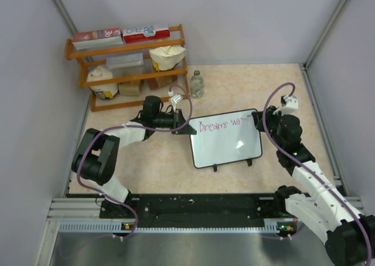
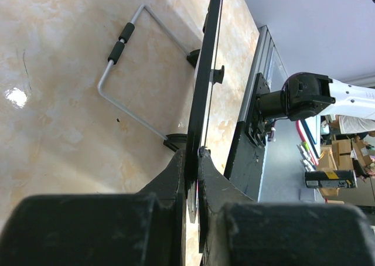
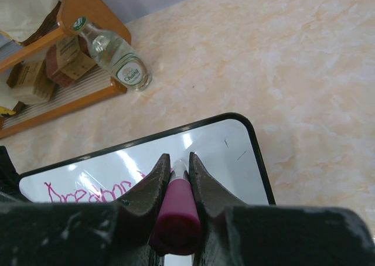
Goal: Write a sentence on the whiteboard
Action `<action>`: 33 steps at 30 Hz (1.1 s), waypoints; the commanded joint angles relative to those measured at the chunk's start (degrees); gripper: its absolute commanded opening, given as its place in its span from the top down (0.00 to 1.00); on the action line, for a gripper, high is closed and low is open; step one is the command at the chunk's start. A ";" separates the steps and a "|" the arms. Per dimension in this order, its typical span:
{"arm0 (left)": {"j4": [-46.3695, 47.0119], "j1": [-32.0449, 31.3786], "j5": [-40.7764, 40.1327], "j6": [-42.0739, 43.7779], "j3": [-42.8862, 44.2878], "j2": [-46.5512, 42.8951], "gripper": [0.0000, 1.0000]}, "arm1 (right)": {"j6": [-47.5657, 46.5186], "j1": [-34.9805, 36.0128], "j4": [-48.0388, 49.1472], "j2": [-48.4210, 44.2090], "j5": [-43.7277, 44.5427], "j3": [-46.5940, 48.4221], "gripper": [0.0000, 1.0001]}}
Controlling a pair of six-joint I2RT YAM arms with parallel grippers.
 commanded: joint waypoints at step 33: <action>-1.29 -0.17 -4.67 3.20 1.01 -1.82 1.00 | -0.24 -0.91 -2.25 -3.26 -0.47 -2.84 1.00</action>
